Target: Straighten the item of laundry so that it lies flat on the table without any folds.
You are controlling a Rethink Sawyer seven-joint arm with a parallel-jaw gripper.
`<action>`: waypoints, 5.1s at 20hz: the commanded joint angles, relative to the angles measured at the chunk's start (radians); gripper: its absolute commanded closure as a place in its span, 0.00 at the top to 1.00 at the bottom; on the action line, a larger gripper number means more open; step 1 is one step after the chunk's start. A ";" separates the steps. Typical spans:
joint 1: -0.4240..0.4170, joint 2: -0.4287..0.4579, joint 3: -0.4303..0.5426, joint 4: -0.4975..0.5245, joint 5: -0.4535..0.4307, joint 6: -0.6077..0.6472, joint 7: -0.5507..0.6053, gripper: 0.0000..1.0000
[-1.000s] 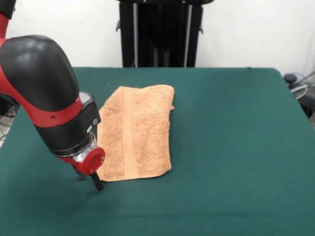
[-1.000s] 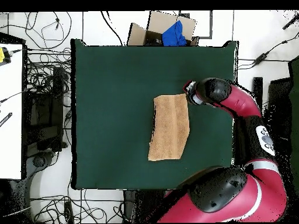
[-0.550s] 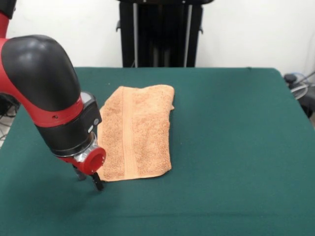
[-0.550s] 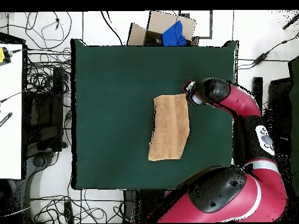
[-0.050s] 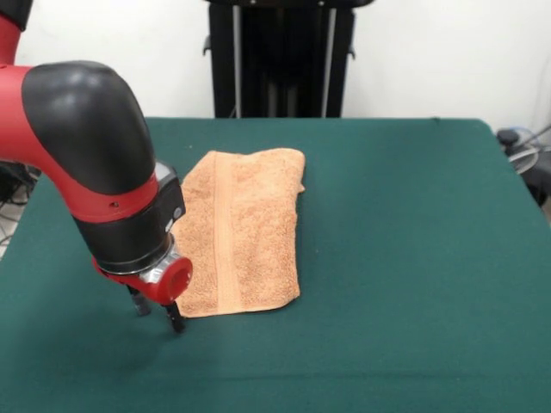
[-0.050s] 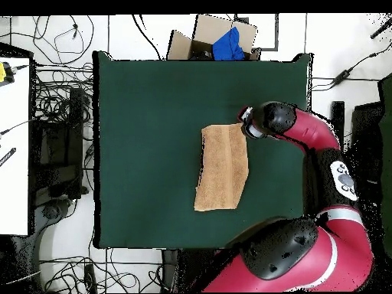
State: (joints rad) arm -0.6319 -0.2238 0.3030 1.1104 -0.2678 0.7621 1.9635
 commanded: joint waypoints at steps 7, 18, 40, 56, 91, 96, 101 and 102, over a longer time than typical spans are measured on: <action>0.078 0.147 0.115 0.126 -0.079 -0.049 -0.178 1.00; 0.045 0.108 0.145 0.185 -0.051 -0.015 -0.193 1.00; 0.146 0.047 0.054 0.137 -0.079 0.092 -0.104 1.00; 0.229 0.011 -0.056 0.073 -0.146 0.227 -0.139 1.00; 0.202 0.034 -0.028 0.030 -0.229 0.236 -0.182 1.00; 0.207 0.053 -0.029 0.010 -0.240 0.222 -0.187 1.00; 0.205 0.056 -0.032 0.009 -0.256 0.225 -0.208 1.00; 0.206 0.057 -0.033 0.007 -0.258 0.224 -0.209 1.00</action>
State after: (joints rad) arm -0.4384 -0.2412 0.2924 1.1044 -0.4055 0.9529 1.9635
